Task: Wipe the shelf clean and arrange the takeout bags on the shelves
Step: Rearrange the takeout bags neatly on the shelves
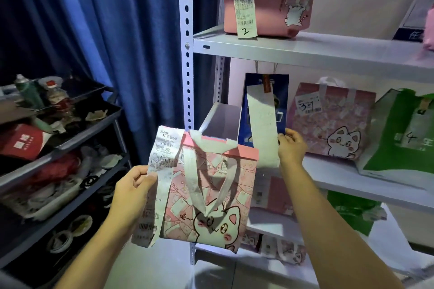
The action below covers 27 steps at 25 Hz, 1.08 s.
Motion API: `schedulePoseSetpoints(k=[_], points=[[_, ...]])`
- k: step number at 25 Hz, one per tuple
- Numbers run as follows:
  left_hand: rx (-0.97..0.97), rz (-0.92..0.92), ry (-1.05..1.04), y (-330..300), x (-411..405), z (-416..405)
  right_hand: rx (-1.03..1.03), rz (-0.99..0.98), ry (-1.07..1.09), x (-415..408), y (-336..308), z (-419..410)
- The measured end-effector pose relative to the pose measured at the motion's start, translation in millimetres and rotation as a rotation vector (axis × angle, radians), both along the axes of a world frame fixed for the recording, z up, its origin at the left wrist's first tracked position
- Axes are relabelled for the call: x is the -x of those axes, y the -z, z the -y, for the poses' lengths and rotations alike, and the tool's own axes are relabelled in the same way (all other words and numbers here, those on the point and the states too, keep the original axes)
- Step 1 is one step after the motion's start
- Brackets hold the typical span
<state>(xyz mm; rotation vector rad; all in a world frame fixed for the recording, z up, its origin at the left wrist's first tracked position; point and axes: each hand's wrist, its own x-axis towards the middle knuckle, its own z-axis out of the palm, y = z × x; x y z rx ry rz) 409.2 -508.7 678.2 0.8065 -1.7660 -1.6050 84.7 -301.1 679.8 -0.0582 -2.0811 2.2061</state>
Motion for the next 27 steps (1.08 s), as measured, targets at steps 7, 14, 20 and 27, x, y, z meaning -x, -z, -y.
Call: schedulePoseSetpoints(k=[7, 14, 20, 27], points=[[0.010, 0.005, -0.083, 9, 25, 9, 0.029, 0.073, -0.060, 53, 20, 49], [-0.014, 0.026, -0.162, 18, 39, 17, -0.027, -0.032, -0.014, 71, 29, 77], [-0.023, 0.021, -0.151, 14, 48, 14, -0.057, -0.001, -0.036, 73, 37, 85], [-0.025, 0.010, -0.149, 13, 48, 9, -0.063, -0.029, -0.069, 56, 42, 64]])
